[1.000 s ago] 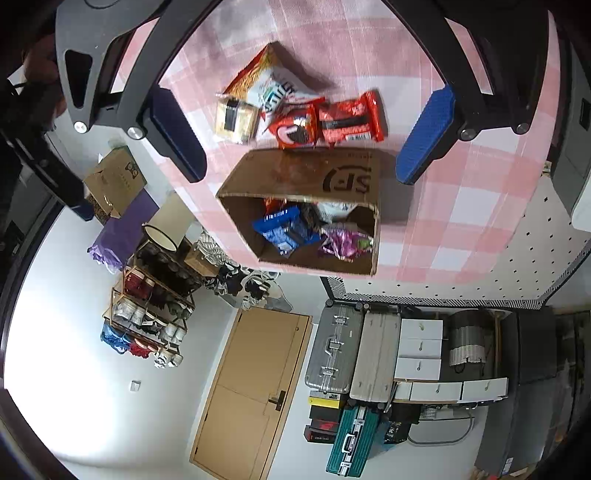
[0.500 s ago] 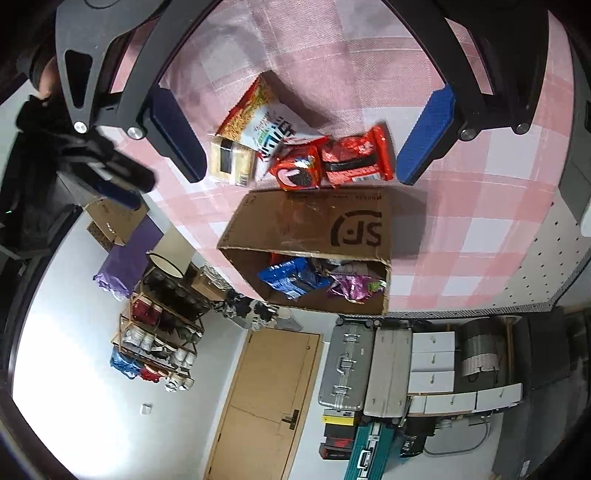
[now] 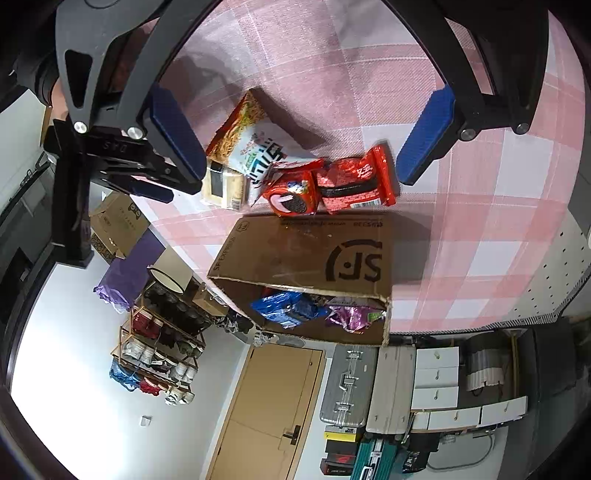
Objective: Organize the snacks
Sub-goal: 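Move the right tool to the cracker pack beside the box, then close the right tool on the cracker pack and lift it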
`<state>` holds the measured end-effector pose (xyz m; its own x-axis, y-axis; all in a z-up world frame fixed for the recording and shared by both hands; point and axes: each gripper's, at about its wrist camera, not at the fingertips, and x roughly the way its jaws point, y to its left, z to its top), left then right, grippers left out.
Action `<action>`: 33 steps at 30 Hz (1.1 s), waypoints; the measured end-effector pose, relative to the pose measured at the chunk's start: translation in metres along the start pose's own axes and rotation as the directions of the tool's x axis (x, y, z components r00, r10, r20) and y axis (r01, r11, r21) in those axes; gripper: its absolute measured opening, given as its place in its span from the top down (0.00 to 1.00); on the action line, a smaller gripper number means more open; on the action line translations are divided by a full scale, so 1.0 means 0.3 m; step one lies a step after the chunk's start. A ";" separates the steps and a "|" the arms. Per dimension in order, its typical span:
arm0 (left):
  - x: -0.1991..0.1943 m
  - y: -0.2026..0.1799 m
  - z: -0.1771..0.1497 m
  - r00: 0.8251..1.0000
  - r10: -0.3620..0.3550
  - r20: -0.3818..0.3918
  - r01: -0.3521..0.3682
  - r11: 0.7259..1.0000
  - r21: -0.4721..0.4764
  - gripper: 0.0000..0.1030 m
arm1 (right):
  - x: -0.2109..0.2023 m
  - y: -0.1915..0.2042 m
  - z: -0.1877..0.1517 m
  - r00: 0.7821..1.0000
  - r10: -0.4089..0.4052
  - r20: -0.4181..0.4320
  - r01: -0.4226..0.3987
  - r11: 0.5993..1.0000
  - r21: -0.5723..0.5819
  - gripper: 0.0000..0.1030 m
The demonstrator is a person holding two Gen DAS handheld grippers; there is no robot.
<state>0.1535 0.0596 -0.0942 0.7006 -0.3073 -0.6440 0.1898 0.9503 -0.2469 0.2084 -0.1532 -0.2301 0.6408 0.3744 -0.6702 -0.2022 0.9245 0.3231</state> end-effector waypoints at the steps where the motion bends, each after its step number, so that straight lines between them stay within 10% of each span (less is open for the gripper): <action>1: 0.006 0.006 -0.003 1.000 -0.002 -0.004 0.002 1.000 -0.003 0.01 | 0.017 0.001 0.002 1.000 -0.005 -0.014 0.005 1.000 0.001 0.08; 33: 0.101 0.091 -0.062 0.998 -0.028 -0.052 0.025 0.998 -0.051 0.01 | 0.234 0.104 0.021 0.979 -0.153 -0.133 0.130 0.977 -0.170 0.34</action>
<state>0.1671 0.0753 -0.1340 0.6587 -0.3357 -0.6734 0.1720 0.9384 -0.2996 0.2519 -0.0986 -0.2628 0.5601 0.2346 -0.7945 -0.2400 0.9639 0.1154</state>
